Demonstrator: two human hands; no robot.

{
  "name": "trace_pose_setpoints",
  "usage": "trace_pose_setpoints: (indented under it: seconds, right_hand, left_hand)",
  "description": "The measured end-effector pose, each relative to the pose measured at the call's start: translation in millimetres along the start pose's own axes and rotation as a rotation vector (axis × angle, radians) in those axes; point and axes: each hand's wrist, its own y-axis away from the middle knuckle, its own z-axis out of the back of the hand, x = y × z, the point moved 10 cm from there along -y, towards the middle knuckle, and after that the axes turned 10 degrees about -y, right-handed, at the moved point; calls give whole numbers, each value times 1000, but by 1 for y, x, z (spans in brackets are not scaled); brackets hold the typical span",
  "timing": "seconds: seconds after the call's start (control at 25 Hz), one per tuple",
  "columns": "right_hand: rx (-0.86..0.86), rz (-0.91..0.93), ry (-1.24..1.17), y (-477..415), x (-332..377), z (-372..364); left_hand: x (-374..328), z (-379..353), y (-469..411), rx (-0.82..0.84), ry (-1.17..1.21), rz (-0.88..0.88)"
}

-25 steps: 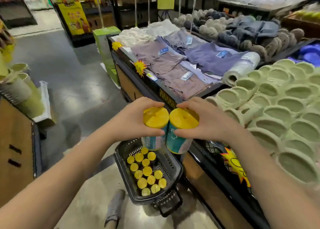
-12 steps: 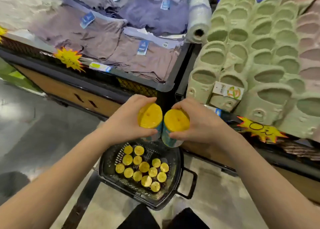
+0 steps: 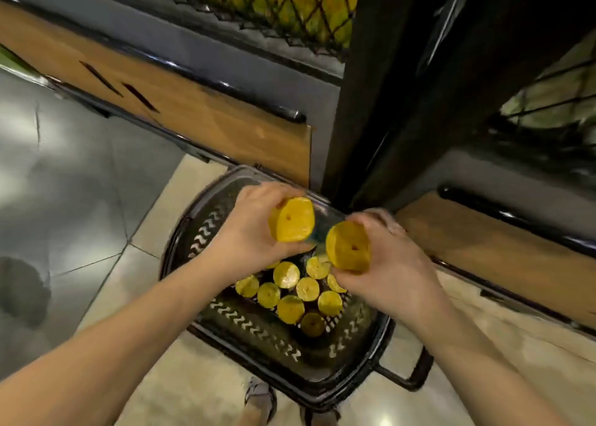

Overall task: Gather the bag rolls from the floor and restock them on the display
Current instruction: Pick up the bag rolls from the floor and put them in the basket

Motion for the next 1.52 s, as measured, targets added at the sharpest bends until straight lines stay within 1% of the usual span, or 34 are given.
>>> trace_pose_setpoints:
  seconds: [0.12, 0.28, 0.48, 0.56, 0.64, 0.84, 1.0, 1.16, 1.24, 1.32, 1.4, 1.52]
  right_hand:
    - [-61, -17, -19, -13, -56, -55]
    - [-25, -95, 74, -32, -113, -119]
    - [-65, -47, 163, -32, -135, -152]
    - [-72, -11, 221, -36, -140, -158]
    - [-51, -15, 264, -41, -149, -167]
    - [-37, -7, 349, -59, -159, -185]
    - [-103, -165, 470, -79, -163, -176]
    - [-14, -137, 451, -64, -154, -185]
    - [-36, -120, 412, -62, -148, -179]
    - [-29, -128, 352, -67, -145, -178]
    - [14, -157, 319, -69, -147, -187]
    - [82, -186, 346, -63, -150, -208]
  left_hand:
    - [56, -83, -7, -4, 6, 81]
    - [101, -185, -16, 74, 1, 42]
    - [127, -266, -23, 155, -159, 0]
    - [142, -293, -26, 214, -260, 6]
    - [161, -312, -30, 251, -331, 31]
    - [181, -329, -32, 306, -349, 86]
    - [187, -329, -27, 370, -370, 152]
    - [186, -331, -23, 442, -429, 102]
    - [188, -328, -22, 448, -459, 83]
    - [191, -320, -18, 452, -452, 103]
    - [193, -314, -11, 476, -424, 131]
    - [191, -300, -3, 481, -371, 155]
